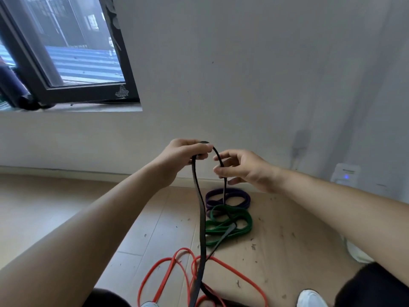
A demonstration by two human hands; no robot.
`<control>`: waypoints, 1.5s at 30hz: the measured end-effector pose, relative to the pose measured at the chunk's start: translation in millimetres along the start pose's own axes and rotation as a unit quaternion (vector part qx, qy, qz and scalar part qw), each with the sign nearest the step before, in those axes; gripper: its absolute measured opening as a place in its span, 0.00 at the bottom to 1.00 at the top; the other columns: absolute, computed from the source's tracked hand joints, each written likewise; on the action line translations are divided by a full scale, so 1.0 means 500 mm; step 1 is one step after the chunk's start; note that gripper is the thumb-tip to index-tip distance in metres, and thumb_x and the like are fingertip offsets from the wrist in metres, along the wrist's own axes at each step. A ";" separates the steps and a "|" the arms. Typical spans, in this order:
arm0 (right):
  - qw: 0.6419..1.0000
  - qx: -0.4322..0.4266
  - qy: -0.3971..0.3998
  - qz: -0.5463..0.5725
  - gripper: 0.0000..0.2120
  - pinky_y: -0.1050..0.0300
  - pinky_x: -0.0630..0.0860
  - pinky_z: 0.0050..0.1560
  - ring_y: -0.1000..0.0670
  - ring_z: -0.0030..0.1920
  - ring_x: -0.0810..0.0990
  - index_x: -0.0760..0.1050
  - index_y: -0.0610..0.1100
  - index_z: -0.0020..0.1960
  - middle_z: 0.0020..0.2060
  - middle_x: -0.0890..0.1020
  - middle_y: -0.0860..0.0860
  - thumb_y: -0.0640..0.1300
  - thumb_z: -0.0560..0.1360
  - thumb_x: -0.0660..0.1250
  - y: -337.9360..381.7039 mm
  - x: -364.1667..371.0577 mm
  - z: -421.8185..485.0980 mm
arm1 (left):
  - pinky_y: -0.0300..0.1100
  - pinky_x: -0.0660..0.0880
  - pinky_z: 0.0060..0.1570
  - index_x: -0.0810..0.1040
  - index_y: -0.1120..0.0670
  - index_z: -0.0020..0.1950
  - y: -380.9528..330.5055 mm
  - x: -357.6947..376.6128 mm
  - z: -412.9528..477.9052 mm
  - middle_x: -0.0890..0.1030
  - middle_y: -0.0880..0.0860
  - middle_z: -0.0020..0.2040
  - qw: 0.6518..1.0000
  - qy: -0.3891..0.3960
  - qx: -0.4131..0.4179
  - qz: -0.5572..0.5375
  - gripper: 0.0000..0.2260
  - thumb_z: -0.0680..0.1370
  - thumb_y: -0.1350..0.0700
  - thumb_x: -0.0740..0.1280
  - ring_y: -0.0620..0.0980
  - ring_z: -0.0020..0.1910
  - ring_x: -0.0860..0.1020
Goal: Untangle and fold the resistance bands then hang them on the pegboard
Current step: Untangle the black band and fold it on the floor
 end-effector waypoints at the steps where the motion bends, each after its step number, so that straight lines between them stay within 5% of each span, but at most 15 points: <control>1: 1.000 -0.004 0.008 -0.003 0.19 0.52 0.81 0.54 0.48 0.56 0.84 0.78 0.49 0.63 0.56 0.85 0.46 0.46 0.74 0.76 0.001 0.008 0.000 | 0.39 0.72 0.48 0.85 0.56 0.53 -0.002 0.000 -0.005 0.83 0.49 0.44 1.000 0.009 0.010 0.015 0.10 0.78 0.51 0.71 0.46 0.48 0.80; 8: 0.999 0.006 0.019 0.039 0.19 0.46 0.83 0.56 0.50 0.58 0.83 0.79 0.50 0.63 0.55 0.85 0.49 0.44 0.73 0.77 0.002 0.063 0.014 | 0.40 0.70 0.43 0.85 0.49 0.50 -0.025 -0.002 -0.018 0.80 0.48 0.44 0.999 -0.008 0.042 0.019 0.06 0.79 0.49 0.71 0.45 0.43 0.74; 16: 0.999 -0.011 0.021 -0.025 0.10 0.54 0.83 0.49 0.47 0.56 0.83 0.81 0.43 0.58 0.54 0.84 0.47 0.45 0.78 0.72 -0.003 0.096 0.033 | 0.44 0.81 0.48 0.83 0.56 0.52 -0.040 -0.023 -0.020 0.78 0.54 0.44 0.988 -0.055 0.083 -0.119 0.07 0.81 0.53 0.69 0.49 0.45 0.78; 24: 0.991 0.027 -0.037 -0.129 0.08 0.52 0.83 0.36 0.47 0.45 0.85 0.79 0.35 0.51 0.41 0.83 0.44 0.40 0.77 0.72 0.019 0.021 0.041 | 0.43 0.84 0.48 0.81 0.62 0.56 0.027 -0.081 -0.020 0.85 0.59 0.47 0.984 -0.160 -0.016 -0.082 0.09 0.80 0.57 0.70 0.53 0.46 0.84; 29: 0.929 -0.091 -0.170 -0.316 0.08 0.55 0.80 0.40 0.48 0.40 0.80 0.81 0.44 0.51 0.37 0.79 0.53 0.38 0.71 0.71 0.069 -0.016 0.027 | 0.40 0.82 0.44 0.79 0.61 0.59 0.044 -0.069 -0.022 0.85 0.61 0.54 0.987 -0.106 -0.073 -0.098 0.12 0.81 0.55 0.69 0.55 0.45 0.87; 33: 0.904 -0.155 -0.271 -0.291 0.13 0.50 0.83 0.46 0.50 0.42 0.83 0.81 0.44 0.54 0.40 0.82 0.53 0.38 0.70 0.73 0.082 -0.061 0.027 | 0.41 0.80 0.52 0.82 0.58 0.60 0.024 -0.053 -0.031 0.85 0.54 0.54 0.992 0.009 -0.056 -0.109 0.14 0.81 0.50 0.67 0.51 0.51 0.83; 37: 0.936 -0.029 -0.125 -0.328 0.16 0.46 0.85 0.45 0.46 0.46 0.85 0.80 0.45 0.57 0.48 0.84 0.48 0.38 0.71 0.77 0.019 -0.034 0.022 | 0.41 0.74 0.50 0.83 0.52 0.57 0.015 -0.051 -0.030 0.82 0.47 0.49 0.984 0.046 -0.025 -0.172 0.10 0.80 0.49 0.67 0.47 0.48 0.77; 39: 0.952 -0.005 -0.042 -0.304 0.10 0.50 0.86 0.40 0.44 0.44 0.86 0.81 0.44 0.52 0.45 0.84 0.47 0.38 0.72 0.76 -0.015 0.006 0.015 | 0.41 0.74 0.50 0.83 0.53 0.57 0.014 -0.049 -0.033 0.82 0.48 0.48 0.987 0.069 -0.029 -0.145 0.12 0.79 0.49 0.67 0.47 0.47 0.78; 42: 0.971 -0.025 -0.005 -0.240 0.03 0.48 0.86 0.40 0.41 0.44 0.86 0.82 0.42 0.45 0.41 0.84 0.42 0.37 0.73 0.75 -0.029 0.040 0.016 | 0.42 0.74 0.48 0.84 0.54 0.53 0.018 -0.045 -0.037 0.82 0.49 0.47 0.992 0.057 -0.075 -0.084 0.12 0.81 0.48 0.66 0.47 0.44 0.79; 45: 0.985 0.007 0.029 -0.173 0.07 0.49 0.85 0.41 0.41 0.46 0.85 0.80 0.39 0.49 0.45 0.84 0.38 0.38 0.73 0.75 -0.019 0.031 0.018 | 0.43 0.73 0.49 0.83 0.52 0.47 0.021 -0.059 -0.035 0.82 0.48 0.44 0.988 0.000 -0.104 -0.118 0.10 0.82 0.50 0.65 0.47 0.43 0.79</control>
Point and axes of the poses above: each hand's wrist, its own z-axis towards the middle knuckle, its own x-axis out of the palm, y = z × x, the point moved 1 cm from there along z, towards the middle knuckle
